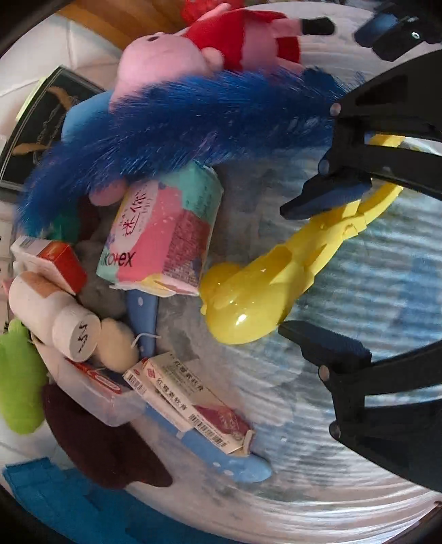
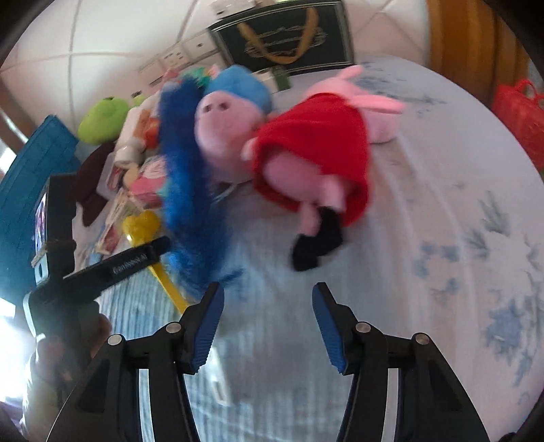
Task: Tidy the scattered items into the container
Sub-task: 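Grasp the yellow duck clamp with the left gripper while the right grasps the blue duster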
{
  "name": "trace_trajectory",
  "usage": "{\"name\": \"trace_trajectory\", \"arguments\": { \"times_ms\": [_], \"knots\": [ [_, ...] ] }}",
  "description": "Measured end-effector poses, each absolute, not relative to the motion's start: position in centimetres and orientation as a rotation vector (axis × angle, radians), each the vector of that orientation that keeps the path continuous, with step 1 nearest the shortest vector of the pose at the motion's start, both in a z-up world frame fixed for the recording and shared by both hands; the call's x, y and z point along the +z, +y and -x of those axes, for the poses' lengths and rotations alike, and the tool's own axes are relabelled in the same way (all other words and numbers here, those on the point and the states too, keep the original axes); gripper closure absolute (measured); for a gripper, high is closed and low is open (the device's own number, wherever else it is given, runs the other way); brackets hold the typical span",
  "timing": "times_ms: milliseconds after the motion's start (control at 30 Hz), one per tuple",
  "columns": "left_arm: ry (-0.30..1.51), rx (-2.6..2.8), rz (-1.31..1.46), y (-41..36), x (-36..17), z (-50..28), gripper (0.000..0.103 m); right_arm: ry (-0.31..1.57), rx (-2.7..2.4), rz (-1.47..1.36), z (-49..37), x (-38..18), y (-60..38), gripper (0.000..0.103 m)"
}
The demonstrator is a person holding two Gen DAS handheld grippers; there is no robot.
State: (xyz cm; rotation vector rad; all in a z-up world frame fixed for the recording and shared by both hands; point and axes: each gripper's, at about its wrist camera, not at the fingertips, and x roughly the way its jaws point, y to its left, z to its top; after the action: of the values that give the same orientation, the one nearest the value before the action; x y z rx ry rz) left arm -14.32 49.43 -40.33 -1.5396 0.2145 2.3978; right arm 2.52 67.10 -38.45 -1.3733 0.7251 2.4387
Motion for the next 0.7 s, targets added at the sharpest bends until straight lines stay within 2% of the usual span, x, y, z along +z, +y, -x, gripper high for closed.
{"name": "trace_trajectory", "arguments": {
  "times_ms": [167,267,367,400,433,567,700],
  "knots": [
    [0.374,2.392,1.518,46.8,-39.9,13.7,0.060,0.678,2.482,1.406,0.7,-38.6,64.3,0.049],
    [0.478,2.374,1.497,44.9,-39.8,13.3,0.060,0.639,2.499,1.428,2.9,-39.4,63.0,0.048],
    [0.430,2.365,1.511,43.3,-39.8,13.7,0.060,0.595,2.475,1.464,5.0,-40.9,62.1,0.047],
    [0.390,2.369,1.526,42.8,-39.8,14.0,0.060,0.587,2.459,1.481,5.4,-41.5,61.9,0.056],
    [0.345,2.377,1.541,42.3,-40.0,14.2,0.060,0.584,2.446,1.494,5.5,-41.8,61.6,0.083],
    [0.258,2.386,1.552,41.8,-40.7,14.7,0.060,0.630,2.441,1.552,4.7,-42.7,60.6,0.085],
    [0.305,2.388,1.488,42.5,-40.7,14.4,0.062,0.679,2.445,1.605,4.2,-43.4,59.5,0.085]
  ]
}}
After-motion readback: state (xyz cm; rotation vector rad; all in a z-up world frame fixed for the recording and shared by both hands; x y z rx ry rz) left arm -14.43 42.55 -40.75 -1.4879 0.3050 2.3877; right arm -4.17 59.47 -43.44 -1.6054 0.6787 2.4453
